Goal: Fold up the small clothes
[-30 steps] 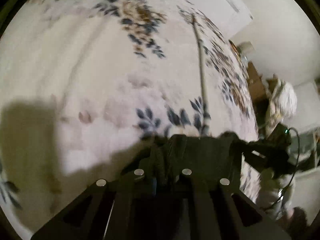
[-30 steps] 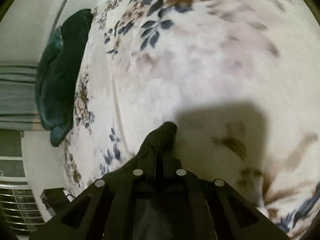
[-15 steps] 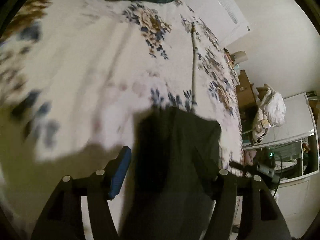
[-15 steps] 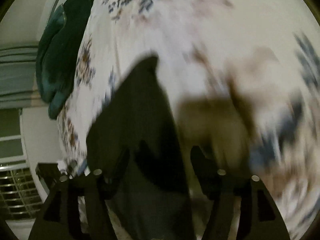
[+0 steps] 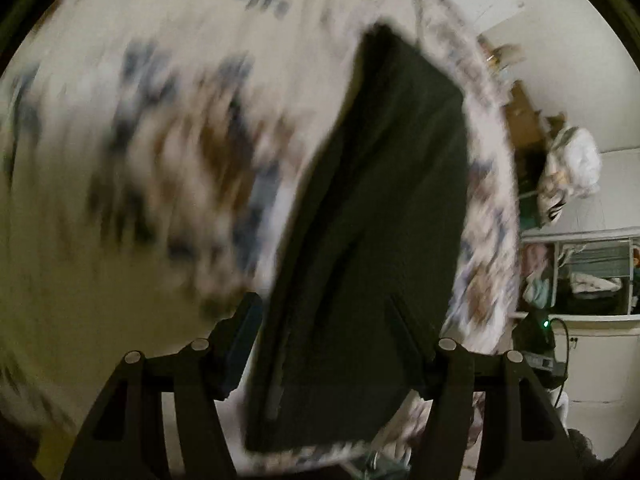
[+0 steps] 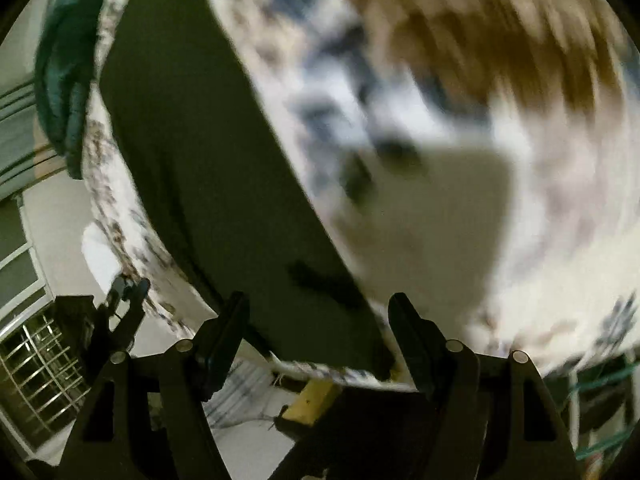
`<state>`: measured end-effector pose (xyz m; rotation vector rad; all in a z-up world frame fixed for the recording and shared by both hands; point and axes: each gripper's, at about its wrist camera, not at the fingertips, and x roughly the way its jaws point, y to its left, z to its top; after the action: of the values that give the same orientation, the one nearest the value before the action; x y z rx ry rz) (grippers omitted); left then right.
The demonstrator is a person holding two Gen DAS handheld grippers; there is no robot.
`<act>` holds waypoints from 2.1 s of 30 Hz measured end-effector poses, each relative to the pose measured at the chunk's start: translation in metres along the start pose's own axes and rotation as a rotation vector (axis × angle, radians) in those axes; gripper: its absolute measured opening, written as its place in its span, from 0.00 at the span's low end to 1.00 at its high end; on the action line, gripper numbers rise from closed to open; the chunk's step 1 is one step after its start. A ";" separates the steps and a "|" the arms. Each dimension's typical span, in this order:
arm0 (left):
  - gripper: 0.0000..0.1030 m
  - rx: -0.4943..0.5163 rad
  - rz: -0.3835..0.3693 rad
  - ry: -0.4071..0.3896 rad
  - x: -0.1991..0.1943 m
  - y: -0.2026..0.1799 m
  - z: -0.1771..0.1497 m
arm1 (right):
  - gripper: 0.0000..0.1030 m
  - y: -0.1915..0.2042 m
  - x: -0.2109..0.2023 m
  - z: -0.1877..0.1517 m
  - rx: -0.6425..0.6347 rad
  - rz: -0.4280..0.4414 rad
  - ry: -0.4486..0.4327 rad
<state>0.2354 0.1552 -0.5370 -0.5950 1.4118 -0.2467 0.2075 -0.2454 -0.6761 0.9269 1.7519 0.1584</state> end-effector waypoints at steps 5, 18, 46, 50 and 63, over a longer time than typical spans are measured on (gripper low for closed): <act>0.59 0.001 0.069 0.075 0.040 0.008 -0.063 | 0.72 -0.025 0.055 -0.042 -0.011 -0.080 0.031; 0.57 -0.002 0.154 -0.001 0.042 -0.006 -0.101 | 0.07 -0.004 0.093 -0.074 -0.042 -0.117 -0.088; 0.57 -0.057 0.132 -0.046 0.026 0.012 -0.142 | 0.44 -0.001 0.106 -0.088 0.059 0.110 -0.096; 0.57 -0.042 0.126 -0.050 0.028 0.007 -0.145 | 0.32 0.001 0.094 -0.092 0.032 0.064 -0.159; 0.03 0.056 0.200 -0.080 0.056 -0.014 -0.138 | 0.33 -0.024 0.086 -0.093 0.028 0.015 -0.127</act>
<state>0.1134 0.0826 -0.5834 -0.4099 1.3713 -0.1019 0.1072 -0.1762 -0.7167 0.9502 1.6340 0.0835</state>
